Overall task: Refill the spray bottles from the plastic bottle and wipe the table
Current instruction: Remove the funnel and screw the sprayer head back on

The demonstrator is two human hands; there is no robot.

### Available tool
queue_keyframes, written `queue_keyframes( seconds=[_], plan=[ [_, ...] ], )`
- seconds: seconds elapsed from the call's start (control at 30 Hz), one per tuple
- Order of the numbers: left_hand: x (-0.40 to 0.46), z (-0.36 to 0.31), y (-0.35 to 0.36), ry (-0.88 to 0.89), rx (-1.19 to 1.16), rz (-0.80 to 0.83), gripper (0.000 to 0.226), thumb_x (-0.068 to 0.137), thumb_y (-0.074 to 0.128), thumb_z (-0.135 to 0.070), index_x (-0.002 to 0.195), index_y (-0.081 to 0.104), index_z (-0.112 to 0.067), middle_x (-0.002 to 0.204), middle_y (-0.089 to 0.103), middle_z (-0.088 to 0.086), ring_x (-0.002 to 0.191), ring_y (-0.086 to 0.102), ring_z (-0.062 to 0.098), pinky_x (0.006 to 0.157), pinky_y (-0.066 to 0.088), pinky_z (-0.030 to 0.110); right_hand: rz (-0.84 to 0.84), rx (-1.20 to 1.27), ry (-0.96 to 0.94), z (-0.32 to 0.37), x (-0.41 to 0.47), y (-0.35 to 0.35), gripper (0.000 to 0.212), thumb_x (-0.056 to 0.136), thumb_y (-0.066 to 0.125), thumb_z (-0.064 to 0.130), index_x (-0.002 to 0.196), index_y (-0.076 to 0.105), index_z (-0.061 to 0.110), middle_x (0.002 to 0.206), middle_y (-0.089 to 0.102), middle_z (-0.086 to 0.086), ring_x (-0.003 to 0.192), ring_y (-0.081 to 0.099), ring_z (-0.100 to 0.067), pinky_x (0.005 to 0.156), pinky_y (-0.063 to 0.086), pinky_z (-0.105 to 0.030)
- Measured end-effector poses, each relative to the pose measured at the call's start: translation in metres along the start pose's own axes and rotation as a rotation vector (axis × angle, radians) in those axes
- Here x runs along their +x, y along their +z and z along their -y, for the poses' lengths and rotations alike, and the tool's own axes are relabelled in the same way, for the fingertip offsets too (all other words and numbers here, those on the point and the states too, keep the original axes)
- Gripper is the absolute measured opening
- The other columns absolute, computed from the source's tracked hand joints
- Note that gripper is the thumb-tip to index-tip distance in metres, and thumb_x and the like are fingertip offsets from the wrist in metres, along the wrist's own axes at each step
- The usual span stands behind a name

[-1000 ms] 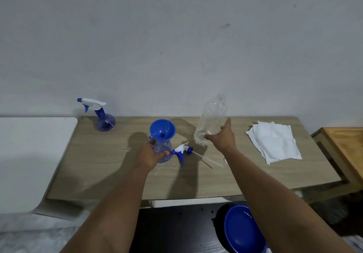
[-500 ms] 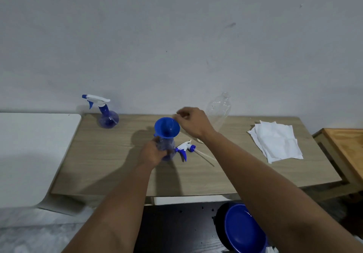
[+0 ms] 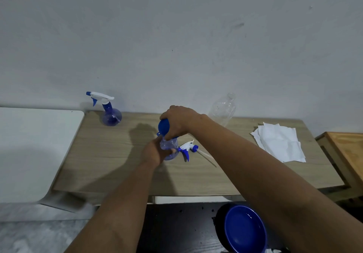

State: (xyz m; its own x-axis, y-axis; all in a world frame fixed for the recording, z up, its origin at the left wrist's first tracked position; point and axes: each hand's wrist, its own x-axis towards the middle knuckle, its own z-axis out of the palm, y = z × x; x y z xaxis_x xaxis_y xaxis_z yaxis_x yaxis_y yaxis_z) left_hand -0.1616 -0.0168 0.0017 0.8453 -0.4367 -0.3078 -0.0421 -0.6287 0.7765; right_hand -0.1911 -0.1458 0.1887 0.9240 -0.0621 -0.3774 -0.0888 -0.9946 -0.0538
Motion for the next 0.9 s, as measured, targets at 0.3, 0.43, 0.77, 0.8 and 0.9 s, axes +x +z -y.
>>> queue_keyframes(
  seconds=[0.3,0.43,0.77,0.8,0.9],
  plan=[
    [0.004,-0.008,-0.004,0.127,-0.298,0.196,0.025,0.102,0.044,-0.023,0.098,0.065,-0.01,0.09,0.064,0.006,0.083,0.065,0.02,0.074,0.052,0.031,-0.004,0.095,0.017,-0.006,0.003,-0.011,0.082,0.079,0.083,0.047,0.151,0.048,0.025,0.144,0.055,-0.001,0.124,0.056,-0.026,0.088,0.05,-0.035],
    [-0.002,-0.01,-0.006,0.113,0.092,0.118,0.038,0.075,0.08,-0.04,0.106,0.058,-0.041,0.093,0.065,-0.013,0.085,0.062,0.012,0.079,0.049,0.031,-0.044,0.516,0.165,-0.034,-0.003,-0.024,0.063,0.081,0.083,0.04,0.137,0.06,0.023,0.133,0.056,-0.004,0.106,0.06,-0.026,0.069,0.056,-0.035],
    [-0.001,-0.008,-0.01,0.151,-0.009,0.065,0.065,0.059,0.08,-0.055,0.117,0.063,-0.032,0.095,0.071,-0.012,0.087,0.066,0.012,0.078,0.052,0.031,-0.357,1.004,0.526,-0.068,0.012,0.066,0.074,0.076,0.089,0.039,0.132,0.049,0.014,0.119,0.057,-0.002,0.103,0.059,-0.02,0.082,0.048,-0.03],
    [0.001,-0.005,-0.01,0.156,-0.011,0.057,0.065,0.058,0.081,-0.055,0.117,0.063,-0.032,0.096,0.071,-0.012,0.089,0.066,0.012,0.08,0.053,0.032,-0.365,1.042,0.553,-0.067,0.017,0.078,0.075,0.075,0.09,0.038,0.132,0.048,0.014,0.118,0.057,-0.001,0.102,0.059,-0.02,0.081,0.047,-0.03],
    [0.004,0.002,-0.007,0.181,-0.067,0.058,0.062,0.063,0.085,-0.047,0.118,0.063,-0.032,0.098,0.07,-0.016,0.091,0.065,0.004,0.08,0.053,0.03,-0.402,1.09,0.612,-0.062,0.034,0.114,0.077,0.071,0.093,0.037,0.129,0.047,0.016,0.118,0.06,0.0,0.101,0.061,-0.02,0.079,0.047,-0.03]
  ],
)
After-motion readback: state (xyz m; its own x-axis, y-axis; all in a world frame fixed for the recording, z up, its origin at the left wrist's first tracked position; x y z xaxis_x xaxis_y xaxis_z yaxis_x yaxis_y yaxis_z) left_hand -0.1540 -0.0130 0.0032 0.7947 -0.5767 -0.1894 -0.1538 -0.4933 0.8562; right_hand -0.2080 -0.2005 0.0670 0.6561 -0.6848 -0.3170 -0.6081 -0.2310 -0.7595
